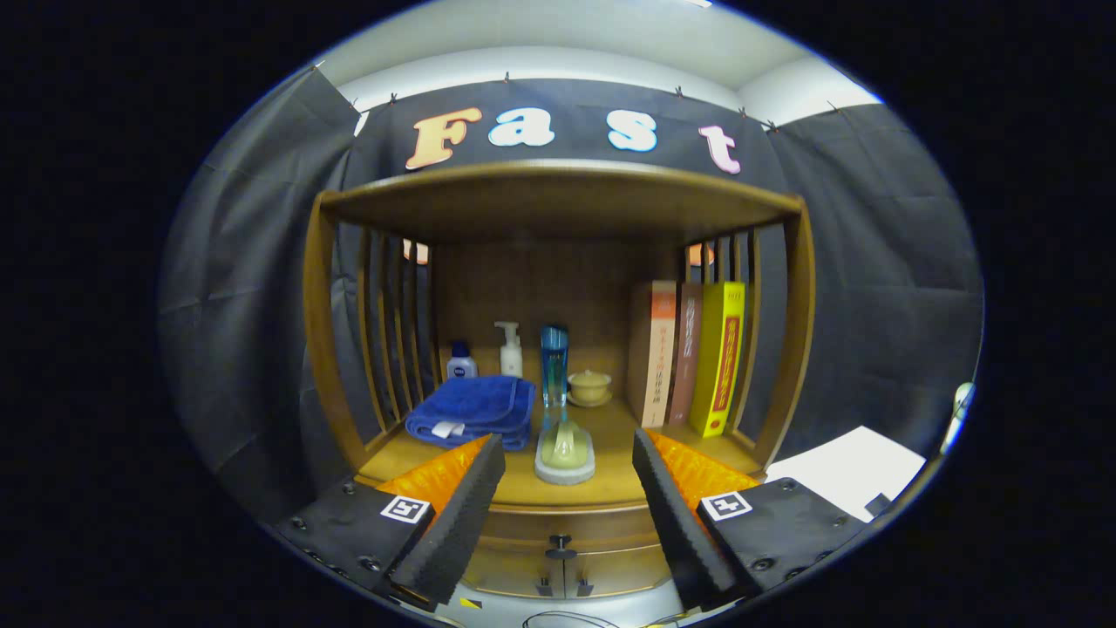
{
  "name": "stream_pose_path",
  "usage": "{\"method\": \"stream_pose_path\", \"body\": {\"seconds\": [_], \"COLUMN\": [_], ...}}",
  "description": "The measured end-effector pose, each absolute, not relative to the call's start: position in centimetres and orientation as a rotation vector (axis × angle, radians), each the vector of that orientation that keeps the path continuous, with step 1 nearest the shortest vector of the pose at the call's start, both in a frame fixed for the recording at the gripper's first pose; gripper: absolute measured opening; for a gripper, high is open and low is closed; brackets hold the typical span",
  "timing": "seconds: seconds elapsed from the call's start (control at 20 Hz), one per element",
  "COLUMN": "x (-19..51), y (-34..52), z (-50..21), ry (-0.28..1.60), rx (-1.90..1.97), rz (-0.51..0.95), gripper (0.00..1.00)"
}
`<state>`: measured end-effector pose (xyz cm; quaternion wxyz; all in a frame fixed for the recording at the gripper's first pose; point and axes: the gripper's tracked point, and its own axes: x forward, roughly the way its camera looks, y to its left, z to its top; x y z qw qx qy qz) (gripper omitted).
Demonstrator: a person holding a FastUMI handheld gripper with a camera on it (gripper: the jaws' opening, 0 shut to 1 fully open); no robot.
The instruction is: Pull open the drawer, take out the items inside it, and place them on the countertop above the cabinet.
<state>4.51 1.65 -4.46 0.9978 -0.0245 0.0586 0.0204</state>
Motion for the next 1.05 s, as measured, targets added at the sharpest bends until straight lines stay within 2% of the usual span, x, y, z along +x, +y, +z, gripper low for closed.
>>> {"method": "stream_pose_path", "body": {"seconds": [0.35,0.45,1.05], "x": [2.8,2.7,1.9], "y": [2.3,1.9,2.5], "z": [9.2,11.1,9.9], "ry": [-0.002,-0.019,0.022], "rx": [-0.008,-0.041,-0.022], "rz": [0.054,0.040,0.076], "gripper": [0.98,0.98,0.98]}}
